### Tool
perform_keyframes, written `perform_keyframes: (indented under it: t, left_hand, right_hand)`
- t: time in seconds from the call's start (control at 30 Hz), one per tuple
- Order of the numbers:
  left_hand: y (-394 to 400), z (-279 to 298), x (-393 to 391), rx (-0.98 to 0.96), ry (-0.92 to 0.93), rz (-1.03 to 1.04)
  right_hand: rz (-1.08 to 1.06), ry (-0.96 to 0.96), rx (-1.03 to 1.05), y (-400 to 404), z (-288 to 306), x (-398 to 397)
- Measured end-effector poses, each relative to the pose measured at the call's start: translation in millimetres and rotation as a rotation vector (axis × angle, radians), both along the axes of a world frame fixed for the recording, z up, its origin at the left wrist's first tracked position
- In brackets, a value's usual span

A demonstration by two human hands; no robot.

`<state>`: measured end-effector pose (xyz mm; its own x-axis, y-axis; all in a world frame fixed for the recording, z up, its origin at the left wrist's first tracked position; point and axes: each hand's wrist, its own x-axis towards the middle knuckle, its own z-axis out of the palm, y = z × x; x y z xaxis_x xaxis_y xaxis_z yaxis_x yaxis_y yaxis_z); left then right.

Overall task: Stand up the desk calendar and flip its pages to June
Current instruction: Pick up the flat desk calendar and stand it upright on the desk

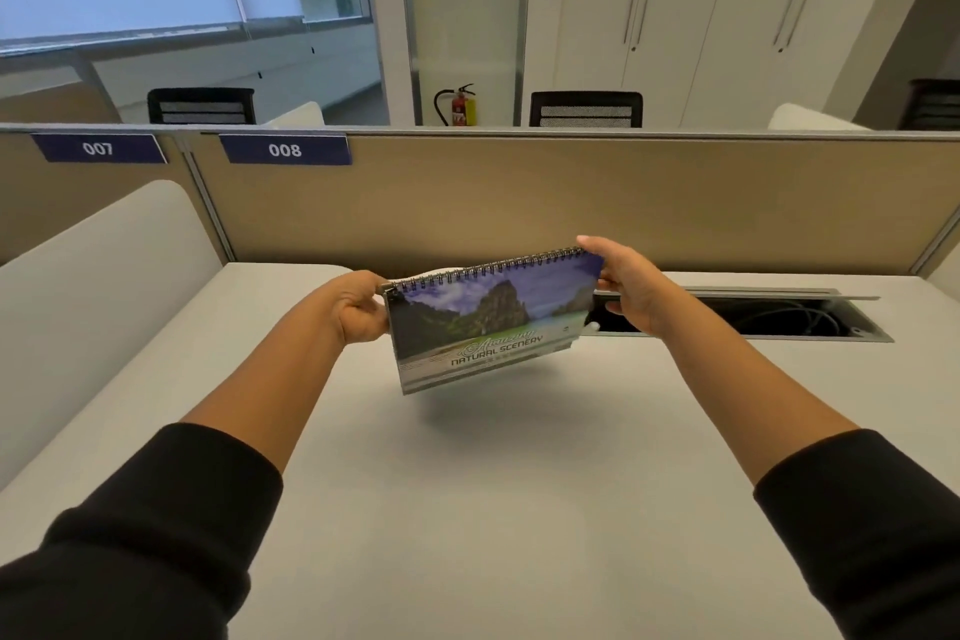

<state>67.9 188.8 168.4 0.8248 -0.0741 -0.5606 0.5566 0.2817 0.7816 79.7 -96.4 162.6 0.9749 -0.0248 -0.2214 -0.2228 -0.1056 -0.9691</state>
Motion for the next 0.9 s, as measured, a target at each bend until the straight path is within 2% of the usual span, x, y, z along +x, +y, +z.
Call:
perform_keyframes:
  t: [0.17,0.33,0.47,0.6,0.67,0.77,0.9]
  left_hand:
    - [3,1,-2,-0.244,-0.008,0.076]
    - [0,-8,-1,0.072,-0.235,0.055]
    - [-1,-24,-2,0.121,-0.465,0.055]
    - [-4,-41,-5,0.239,-0.646,0.112]
    - [-5,-46,-5,0.272,-0.651,0.207]
    - [-3,-48,-2,0.201,-0.555,0.383]
    - [2,-50,5,0.161,-0.453,0.470]
  right_hand:
    - [-0.044,-0.174,0.036,9,-14,1]
    - [-0.097,-0.292,0.156,20,-21,2]
    - [-0.231,-0.298,0.252,34,-20,13]
    - [-0.353,-0.246,0.193,47,-22,23]
    - [-0.341,-0.213,0.173,51,-24,26]
    - [-0.192,-0.134,0.135,49,-26,30]
    - [0.011,0.009,0.099,35,-46,28]
